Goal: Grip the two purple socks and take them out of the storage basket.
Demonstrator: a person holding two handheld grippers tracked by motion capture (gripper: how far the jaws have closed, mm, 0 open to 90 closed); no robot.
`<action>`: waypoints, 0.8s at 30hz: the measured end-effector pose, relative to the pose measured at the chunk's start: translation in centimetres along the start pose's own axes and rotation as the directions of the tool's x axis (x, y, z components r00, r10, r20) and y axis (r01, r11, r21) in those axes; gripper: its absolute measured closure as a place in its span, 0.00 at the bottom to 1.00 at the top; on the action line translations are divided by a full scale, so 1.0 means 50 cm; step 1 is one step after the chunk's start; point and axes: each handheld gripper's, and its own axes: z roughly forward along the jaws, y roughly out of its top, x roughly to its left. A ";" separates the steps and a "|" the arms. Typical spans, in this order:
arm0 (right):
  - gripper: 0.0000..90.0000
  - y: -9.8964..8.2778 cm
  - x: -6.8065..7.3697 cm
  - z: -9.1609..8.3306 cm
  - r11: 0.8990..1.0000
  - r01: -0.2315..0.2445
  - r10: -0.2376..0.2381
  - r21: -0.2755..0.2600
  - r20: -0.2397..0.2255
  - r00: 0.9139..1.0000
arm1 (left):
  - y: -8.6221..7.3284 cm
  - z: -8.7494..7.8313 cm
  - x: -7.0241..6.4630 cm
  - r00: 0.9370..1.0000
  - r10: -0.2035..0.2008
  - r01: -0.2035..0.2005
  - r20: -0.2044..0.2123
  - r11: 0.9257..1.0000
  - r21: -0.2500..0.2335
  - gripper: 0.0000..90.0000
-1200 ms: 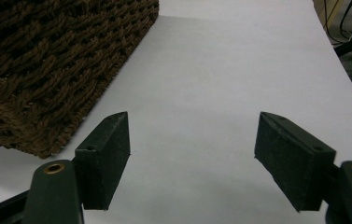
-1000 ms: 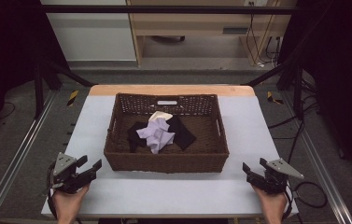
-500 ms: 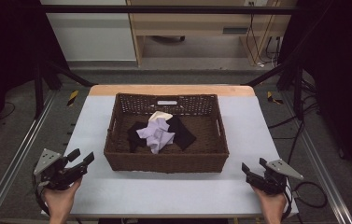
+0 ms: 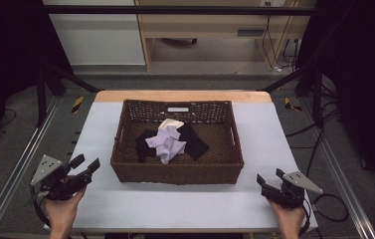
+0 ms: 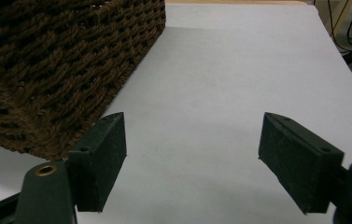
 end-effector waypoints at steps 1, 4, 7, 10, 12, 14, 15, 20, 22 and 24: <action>0.26 0.000 0.000 0.000 1.000 0.000 0.000 0.000 0.000 1.000 | 0.000 0.000 0.000 1.000 0.000 0.000 0.000 1.000 0.000 0.43; 0.25 0.001 0.004 0.004 1.000 0.014 -0.014 0.009 0.014 1.000 | 0.023 0.009 -0.006 1.000 0.002 -0.002 0.015 1.000 -0.019 0.43; 0.26 0.001 0.006 0.005 1.000 0.016 -0.016 -0.009 0.010 1.000 | 0.036 0.018 -0.015 1.000 0.013 -0.013 0.028 1.000 -0.025 0.43; 0.25 0.000 0.008 0.005 1.000 0.020 -0.020 -0.008 0.018 1.000 | 0.049 0.030 -0.027 0.999 0.025 -0.024 0.037 0.999 -0.030 0.42; 0.23 -0.001 0.009 0.005 1.000 0.024 -0.024 -0.008 0.023 0.999 | 0.057 0.038 -0.036 0.999 0.027 -0.025 0.046 0.999 -0.032 0.42; 0.21 0.000 0.009 0.007 1.000 0.025 -0.025 0.004 0.015 1.000 | 0.065 0.046 -0.045 0.998 0.029 -0.027 0.058 0.999 -0.035 0.42; 0.21 0.000 0.009 0.009 1.000 0.024 -0.024 0.018 0.006 1.000 | 0.069 0.050 -0.050 0.998 0.034 -0.031 0.059 0.999 -0.036 0.42; 0.19 0.001 0.010 0.012 0.999 0.023 -0.024 0.034 0.013 1.000 | 0.090 0.068 -0.073 0.996 0.056 -0.053 0.073 0.998 -0.042 0.42; 0.18 0.001 0.008 0.012 0.999 0.015 -0.016 0.031 0.015 1.000 | 0.097 0.075 -0.082 0.995 0.064 -0.061 0.078 0.997 -0.045 0.42; 0.19 0.001 0.007 0.011 1.000 0.004 -0.004 0.029 0.020 1.000 | 0.103 0.083 -0.091 0.994 0.070 -0.066 0.085 0.997 -0.042 0.42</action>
